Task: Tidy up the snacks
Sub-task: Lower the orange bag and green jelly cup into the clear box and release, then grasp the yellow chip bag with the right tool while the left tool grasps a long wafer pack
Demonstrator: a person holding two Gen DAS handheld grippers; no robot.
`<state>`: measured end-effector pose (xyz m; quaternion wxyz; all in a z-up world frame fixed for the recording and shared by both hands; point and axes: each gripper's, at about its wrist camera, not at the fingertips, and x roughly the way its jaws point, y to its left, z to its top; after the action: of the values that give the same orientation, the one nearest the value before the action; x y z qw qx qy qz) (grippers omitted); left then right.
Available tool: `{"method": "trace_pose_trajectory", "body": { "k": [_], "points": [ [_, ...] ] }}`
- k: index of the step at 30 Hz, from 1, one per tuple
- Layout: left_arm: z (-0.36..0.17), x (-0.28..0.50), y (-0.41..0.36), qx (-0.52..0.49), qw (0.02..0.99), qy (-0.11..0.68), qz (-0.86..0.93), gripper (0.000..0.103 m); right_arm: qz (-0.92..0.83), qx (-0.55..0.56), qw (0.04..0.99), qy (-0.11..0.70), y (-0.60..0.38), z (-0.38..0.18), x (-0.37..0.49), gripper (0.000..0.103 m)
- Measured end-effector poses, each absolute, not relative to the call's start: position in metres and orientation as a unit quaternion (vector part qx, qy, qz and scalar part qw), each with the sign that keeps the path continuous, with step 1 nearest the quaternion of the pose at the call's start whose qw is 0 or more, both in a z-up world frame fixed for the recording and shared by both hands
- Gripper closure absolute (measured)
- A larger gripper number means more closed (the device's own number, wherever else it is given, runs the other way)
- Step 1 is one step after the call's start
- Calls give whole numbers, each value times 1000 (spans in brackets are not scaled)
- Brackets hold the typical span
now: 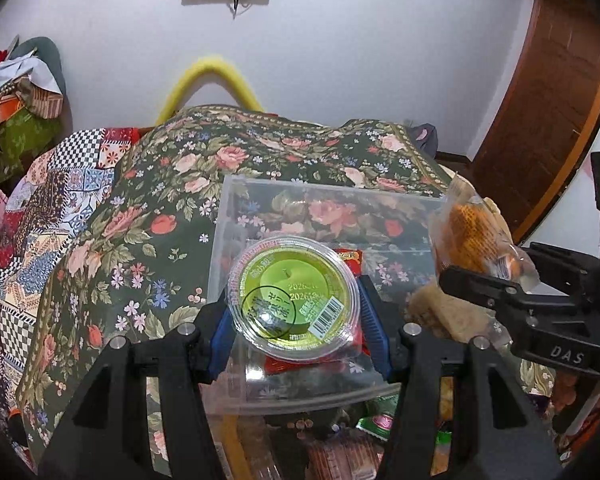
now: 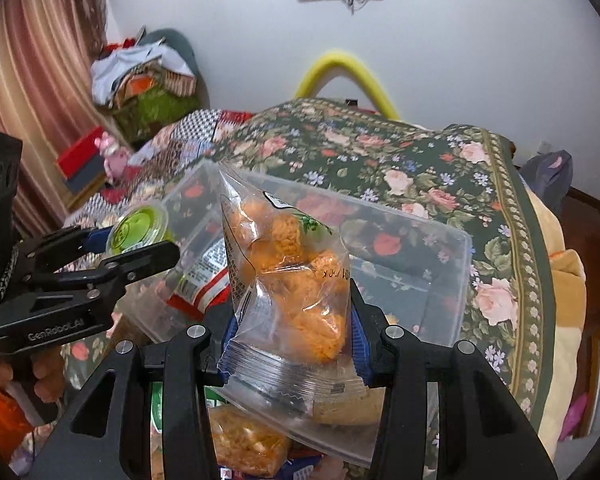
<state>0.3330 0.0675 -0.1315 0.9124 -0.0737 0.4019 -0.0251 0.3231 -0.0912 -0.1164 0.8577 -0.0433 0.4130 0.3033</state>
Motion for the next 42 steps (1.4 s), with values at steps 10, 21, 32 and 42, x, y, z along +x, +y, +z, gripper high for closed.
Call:
{"method": "trace_pose_trajectory", "body": {
  "k": [10,21,32,42],
  "points": [
    [-132,331,60,-49,910,413,-11,46,293,-71,865,401,-88,-107,316,48],
    [-90,282,64,-38,925,377,-27,45,289,-52,886,358,-116,-80,279,38],
    [-110,223,70,-21,913,406,-35,44,265,-54,896,352,-153,-92,227,30],
    [-161,196,77,-37,888,458,-25,44,248,-32,882,400,-173,-128,197,28]
  ]
}}
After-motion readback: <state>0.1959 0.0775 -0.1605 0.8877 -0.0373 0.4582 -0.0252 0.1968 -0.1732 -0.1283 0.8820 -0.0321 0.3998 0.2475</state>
